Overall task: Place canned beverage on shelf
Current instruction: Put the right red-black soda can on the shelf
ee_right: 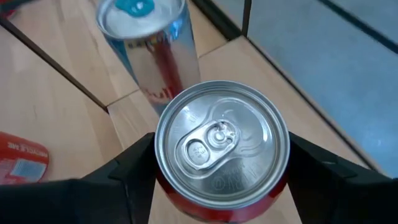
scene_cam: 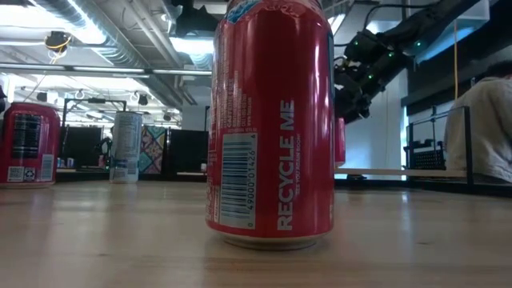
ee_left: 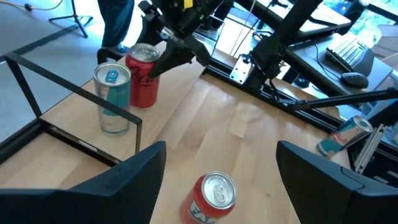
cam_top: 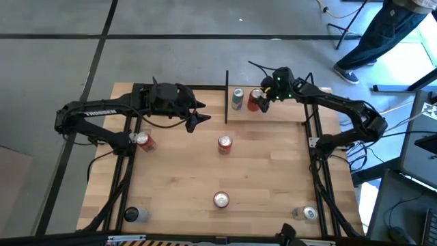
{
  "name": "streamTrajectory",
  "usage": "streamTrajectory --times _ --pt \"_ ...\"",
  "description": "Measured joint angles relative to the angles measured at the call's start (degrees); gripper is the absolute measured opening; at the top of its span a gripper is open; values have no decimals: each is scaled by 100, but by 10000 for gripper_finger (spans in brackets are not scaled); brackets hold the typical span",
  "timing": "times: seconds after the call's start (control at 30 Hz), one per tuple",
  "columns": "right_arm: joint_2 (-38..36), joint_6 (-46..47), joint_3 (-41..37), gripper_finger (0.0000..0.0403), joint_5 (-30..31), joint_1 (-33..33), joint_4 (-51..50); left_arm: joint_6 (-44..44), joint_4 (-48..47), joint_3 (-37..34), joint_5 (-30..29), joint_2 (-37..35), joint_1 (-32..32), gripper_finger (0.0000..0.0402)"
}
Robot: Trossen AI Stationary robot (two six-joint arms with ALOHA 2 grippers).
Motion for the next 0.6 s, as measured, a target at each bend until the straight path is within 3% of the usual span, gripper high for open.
streamTrajectory --times 0.3,0.6 --pt "77 -15 -2 270 -219 7 150 2 -77 -2 0 0 0 293" --pt "63 -28 7 385 -155 4 204 4 -95 -2 2 0 0 293"
